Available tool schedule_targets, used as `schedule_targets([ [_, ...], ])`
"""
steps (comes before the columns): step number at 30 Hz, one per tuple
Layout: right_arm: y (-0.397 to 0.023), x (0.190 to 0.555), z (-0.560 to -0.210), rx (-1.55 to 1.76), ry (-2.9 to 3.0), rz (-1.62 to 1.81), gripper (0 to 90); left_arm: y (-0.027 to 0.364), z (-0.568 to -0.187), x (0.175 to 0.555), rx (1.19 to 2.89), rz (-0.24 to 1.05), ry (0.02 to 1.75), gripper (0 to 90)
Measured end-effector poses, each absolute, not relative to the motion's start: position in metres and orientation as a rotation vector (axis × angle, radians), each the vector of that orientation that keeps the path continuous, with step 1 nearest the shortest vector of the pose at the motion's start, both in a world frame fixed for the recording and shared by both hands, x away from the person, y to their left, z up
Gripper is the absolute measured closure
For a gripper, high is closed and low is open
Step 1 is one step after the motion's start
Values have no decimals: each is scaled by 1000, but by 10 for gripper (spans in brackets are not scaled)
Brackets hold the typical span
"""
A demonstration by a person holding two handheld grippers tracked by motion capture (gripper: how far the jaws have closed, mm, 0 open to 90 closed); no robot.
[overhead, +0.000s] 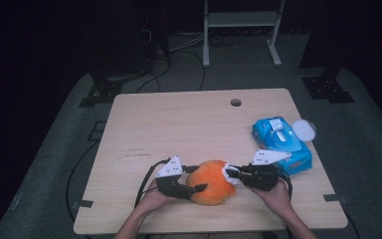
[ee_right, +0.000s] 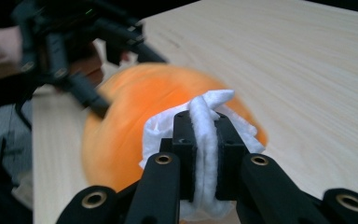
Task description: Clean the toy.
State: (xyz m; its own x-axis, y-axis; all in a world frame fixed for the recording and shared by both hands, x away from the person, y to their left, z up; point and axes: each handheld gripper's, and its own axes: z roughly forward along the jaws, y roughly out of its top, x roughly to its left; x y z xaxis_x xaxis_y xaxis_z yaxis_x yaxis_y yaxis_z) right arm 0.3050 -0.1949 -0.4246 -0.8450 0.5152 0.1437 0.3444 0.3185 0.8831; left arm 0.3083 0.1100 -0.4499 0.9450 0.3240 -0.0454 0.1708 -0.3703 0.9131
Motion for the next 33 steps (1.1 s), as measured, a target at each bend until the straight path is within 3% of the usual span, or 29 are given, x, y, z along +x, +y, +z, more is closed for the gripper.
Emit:
schedule_targets([
  [7,-198,299,-426,792,2416,1566,811,109,-451,310,1942,165,398,289],
  [14,-180,295,-412,692,2391,1564,811,91,-447,295,1990,249,258,301],
  [21,-199,300,-422,795,2393,1512,812,93,-448,297,1982,227,275,301],
  [27,-172,289,-411,645,2420,1491,811,88,-448,292,1996,272,257,290],
  [33,-190,298,-416,729,2403,1468,812,88,-448,293,1991,264,255,291],
])
